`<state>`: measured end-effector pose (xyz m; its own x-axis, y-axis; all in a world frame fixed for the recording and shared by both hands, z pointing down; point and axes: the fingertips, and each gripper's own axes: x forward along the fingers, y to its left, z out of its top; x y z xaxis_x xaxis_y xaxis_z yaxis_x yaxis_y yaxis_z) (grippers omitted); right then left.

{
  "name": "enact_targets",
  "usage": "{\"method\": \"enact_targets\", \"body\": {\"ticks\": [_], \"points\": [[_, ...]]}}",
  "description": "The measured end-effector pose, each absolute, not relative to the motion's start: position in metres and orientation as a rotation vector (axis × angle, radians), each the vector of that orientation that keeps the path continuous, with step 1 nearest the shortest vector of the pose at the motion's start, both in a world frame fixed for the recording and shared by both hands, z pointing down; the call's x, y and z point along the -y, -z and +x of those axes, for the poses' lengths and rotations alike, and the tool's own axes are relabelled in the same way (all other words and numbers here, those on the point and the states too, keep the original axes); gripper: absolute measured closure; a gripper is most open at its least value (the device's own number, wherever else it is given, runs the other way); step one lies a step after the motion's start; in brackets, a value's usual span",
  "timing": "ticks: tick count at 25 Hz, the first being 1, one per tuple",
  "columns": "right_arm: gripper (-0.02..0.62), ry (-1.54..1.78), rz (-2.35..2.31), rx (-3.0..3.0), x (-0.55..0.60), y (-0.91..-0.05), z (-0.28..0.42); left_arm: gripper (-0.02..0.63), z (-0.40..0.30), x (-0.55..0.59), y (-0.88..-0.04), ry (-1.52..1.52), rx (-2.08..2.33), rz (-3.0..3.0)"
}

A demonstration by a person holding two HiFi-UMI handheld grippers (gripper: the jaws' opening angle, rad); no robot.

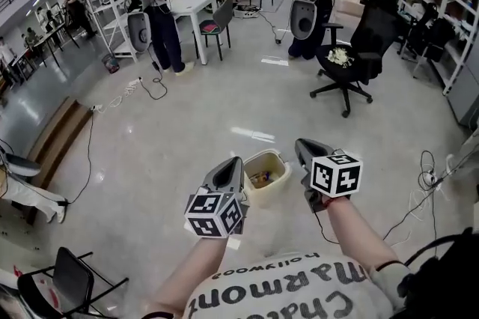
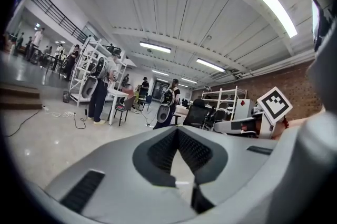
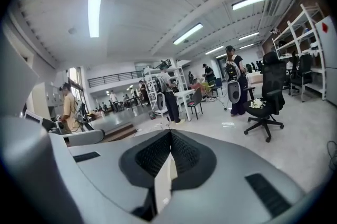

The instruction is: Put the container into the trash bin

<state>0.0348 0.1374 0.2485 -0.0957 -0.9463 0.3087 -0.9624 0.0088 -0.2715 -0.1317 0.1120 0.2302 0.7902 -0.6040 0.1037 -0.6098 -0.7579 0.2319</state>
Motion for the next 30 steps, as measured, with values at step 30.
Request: {"method": "enact_targets", "body": {"ticks": [30], "points": [[0.593,-0.638,1.91,2.301,-0.314,-0.273,0.086,0.611,-0.113,-0.302,-0.258,0.012,1.239,2.586]]}}
